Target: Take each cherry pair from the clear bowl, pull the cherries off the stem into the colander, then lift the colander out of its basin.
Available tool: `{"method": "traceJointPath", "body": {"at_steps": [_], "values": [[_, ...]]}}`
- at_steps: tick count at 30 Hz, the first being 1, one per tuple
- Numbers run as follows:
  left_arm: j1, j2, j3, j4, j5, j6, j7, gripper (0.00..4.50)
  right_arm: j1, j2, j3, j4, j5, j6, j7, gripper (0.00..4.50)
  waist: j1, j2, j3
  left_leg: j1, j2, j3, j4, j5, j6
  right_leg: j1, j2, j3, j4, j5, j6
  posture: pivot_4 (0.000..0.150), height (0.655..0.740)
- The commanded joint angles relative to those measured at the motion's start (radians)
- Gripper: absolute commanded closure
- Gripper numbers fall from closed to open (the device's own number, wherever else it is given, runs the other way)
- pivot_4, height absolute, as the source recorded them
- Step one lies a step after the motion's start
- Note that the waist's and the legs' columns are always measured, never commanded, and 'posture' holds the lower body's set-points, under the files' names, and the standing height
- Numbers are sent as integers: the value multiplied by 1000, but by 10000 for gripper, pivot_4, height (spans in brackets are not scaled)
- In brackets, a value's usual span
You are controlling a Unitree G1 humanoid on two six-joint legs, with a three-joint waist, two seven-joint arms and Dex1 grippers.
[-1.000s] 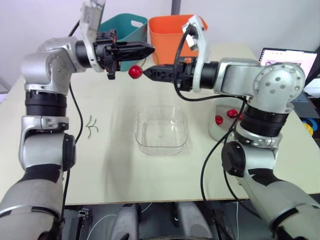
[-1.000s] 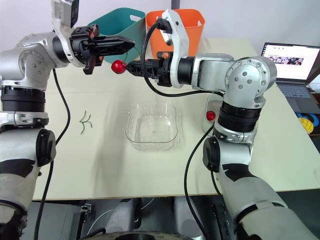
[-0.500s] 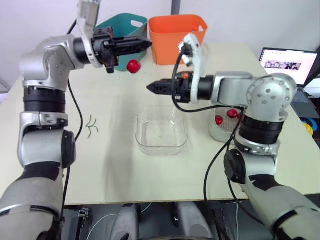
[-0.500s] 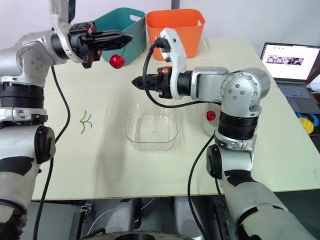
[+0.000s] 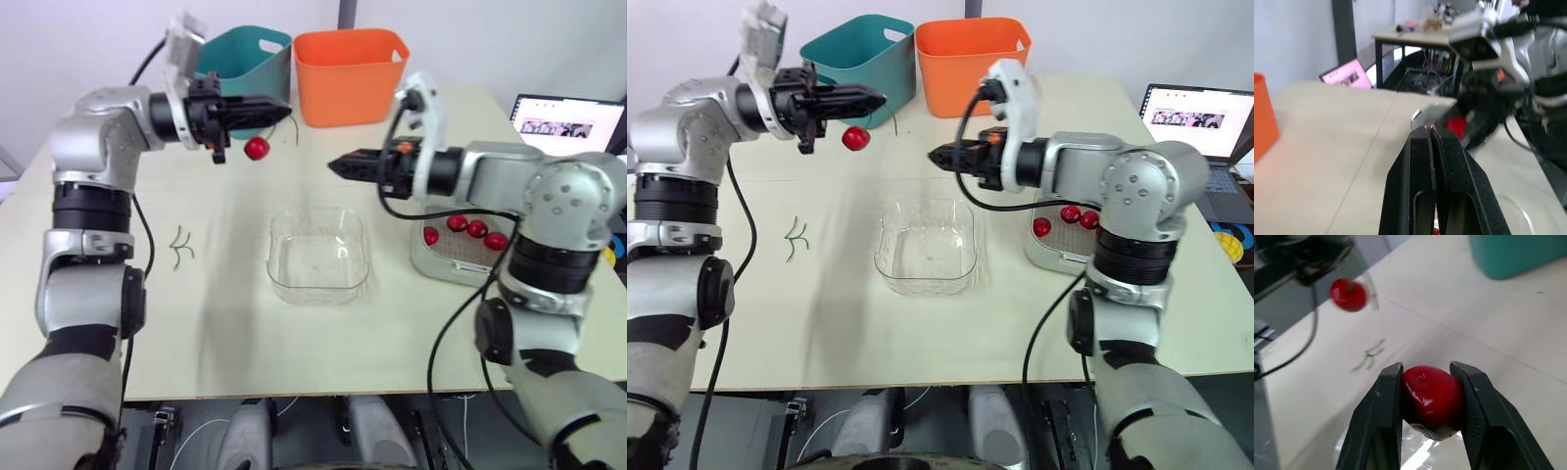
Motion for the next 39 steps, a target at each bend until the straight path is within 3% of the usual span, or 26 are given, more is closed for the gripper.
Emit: {"method": "traceJointPath", "body": {"at_steps": [1, 4, 7, 18, 19, 20, 27, 32, 39], "values": [[16, 28, 8, -30, 11, -26, -12, 45000, 87, -210, -53, -7, -50, -67, 75, 32226, 7, 0, 0, 0, 0, 0, 0, 0, 0, 0, 0, 0, -1, 0, 0, 1500, 7400], [40, 32, -10, -43, 26, -44, -23, 45000, 207, -354, -48, -4, -81, -103, 120, 32226, 11, 0, 0, 0, -1, 1, -1, -1, 1, 0, -1, 1, -3, -1, 1, 1500, 7400], [57, 29, -23, -49, 39, -58, -29, 45000, 306, -420, -75, -10, -84, -109, 143, 32226, 8, 0, 0, 1, 0, 2, 0, -1, 1, 0, 1, 1, -2, -1, 1, 1500, 7400], [66, 16, -38, -55, 50, -69, -40, 45000, 445, -409, -93, -70, -77, -97, 135, 32226, 5, 0, 0, 1, 0, 2, 0, -1, 1, 0, 1, 2, -1, -2, 3, 1500, 7400], [66, 16, -37, -57, 50, -67, -40, 45000, 446, -410, -93, -69, -78, -97, 133, 25695, 6, 0, 0, 1, 0, 2, 0, -1, 1, 0, 1, 2, -1, -2, 3, 1500, 7400], [66, 17, -36, -58, 49, -65, -40, 45000, 447, -410, -93, -69, -78, -98, 132, 24151, 7, 0, 0, 1, 0, 2, 0, -1, 1, 0, 1, 2, -1, -2, 3, 1500, 7400], [70, 23, -33, -56, 52, -68, -39, 45000, 426, -424, -100, -28, -86, -120, 138, 540, 14, 0, 0, 1, 0, 2, 1, -1, 1, 0, 0, 2, -1, -2, 3, 1500, 7400], [69, 22, -30, -48, 58, -75, -34, 45000, 358, -383, -131, 10, -84, -179, 124, 540, 14, 0, 0, 1, 0, 2, 0, -1, 1, 0, 0, 2, -1, -2, 3, 1500, 7400], [42, 28, -17, -55, 44, -49, -39, 45000, 182, -249, -61, -30, 42, -168, 188, 540, 11, 0, 0, 1, 0, 1, 0, -1, 1, 0, 1, 2, -1, -2, 3, 1500, 7400]]}}
